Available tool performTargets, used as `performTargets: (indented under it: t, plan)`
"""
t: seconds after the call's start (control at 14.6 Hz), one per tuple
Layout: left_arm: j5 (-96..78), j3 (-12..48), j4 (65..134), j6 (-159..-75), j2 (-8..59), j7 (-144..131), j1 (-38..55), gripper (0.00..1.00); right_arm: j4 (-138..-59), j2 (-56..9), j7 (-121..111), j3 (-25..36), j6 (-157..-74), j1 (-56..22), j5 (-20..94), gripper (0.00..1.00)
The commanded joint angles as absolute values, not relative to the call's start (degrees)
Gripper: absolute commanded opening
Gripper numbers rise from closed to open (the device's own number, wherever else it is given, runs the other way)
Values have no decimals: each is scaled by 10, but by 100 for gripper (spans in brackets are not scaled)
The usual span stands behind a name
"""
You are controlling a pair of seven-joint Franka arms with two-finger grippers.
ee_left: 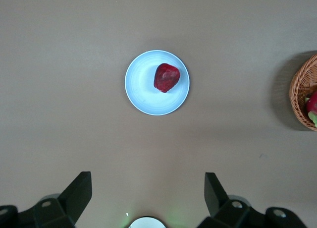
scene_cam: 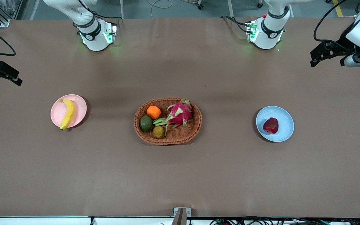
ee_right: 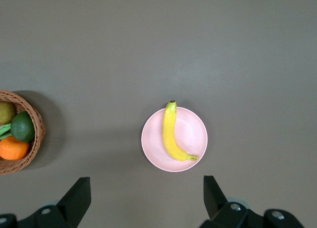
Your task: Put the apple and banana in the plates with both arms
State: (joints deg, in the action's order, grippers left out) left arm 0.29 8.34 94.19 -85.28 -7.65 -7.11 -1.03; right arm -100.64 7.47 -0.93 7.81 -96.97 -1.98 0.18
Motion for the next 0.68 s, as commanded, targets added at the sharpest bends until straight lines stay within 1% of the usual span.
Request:
performTargets:
  t: [0.0, 0.41, 0.62]
  plan:
    - [10, 84, 928, -833, -72, -62, -11, 100, -1009, 85, -13, 82, -957, -25, -11, 100]
    - [10, 85, 928, -831, -72, -62, -11, 100, -1008, 86, -12, 82, -953, -26, -12, 100]
    - [10, 85, 928, -831, -72, -62, -11, 100, -1011, 90, -11, 76, -956, -30, -44, 100]
